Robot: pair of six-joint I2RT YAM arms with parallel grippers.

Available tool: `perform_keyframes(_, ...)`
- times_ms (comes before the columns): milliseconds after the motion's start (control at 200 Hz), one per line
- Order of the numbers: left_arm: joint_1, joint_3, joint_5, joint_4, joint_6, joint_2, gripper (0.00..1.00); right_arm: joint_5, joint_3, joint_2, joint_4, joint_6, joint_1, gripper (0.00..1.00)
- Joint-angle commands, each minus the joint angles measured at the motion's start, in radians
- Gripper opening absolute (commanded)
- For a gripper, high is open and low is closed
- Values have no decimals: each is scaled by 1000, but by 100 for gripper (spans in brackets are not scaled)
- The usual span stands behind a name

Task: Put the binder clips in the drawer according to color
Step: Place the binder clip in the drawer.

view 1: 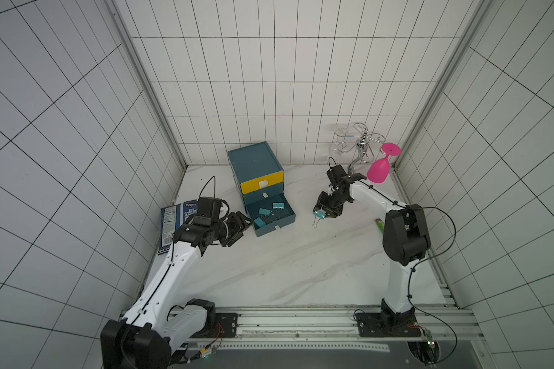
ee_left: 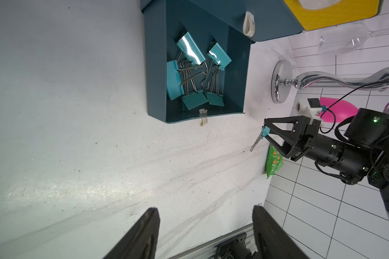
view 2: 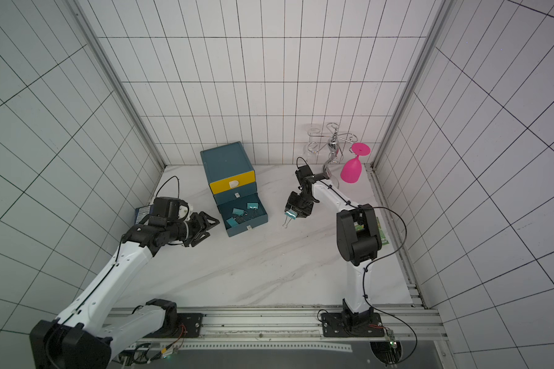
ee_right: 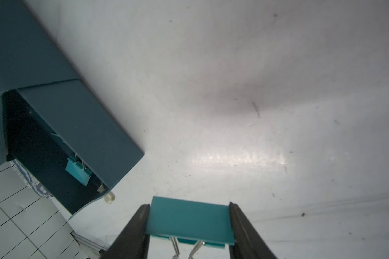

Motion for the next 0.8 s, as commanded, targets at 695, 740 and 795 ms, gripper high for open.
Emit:
perform_keyframes(695,4,-70,8,-57,-34,-154,69,-182,388,213,131,206,160,51)
perform_keyframes(740,4,-65,8,-60,-31,-154,69,-181,391,216,134,212,160,51)
perform_keyframes(795,4,-58,8,-63,-28,-150,69,-183,397,222,141,216,160,52)
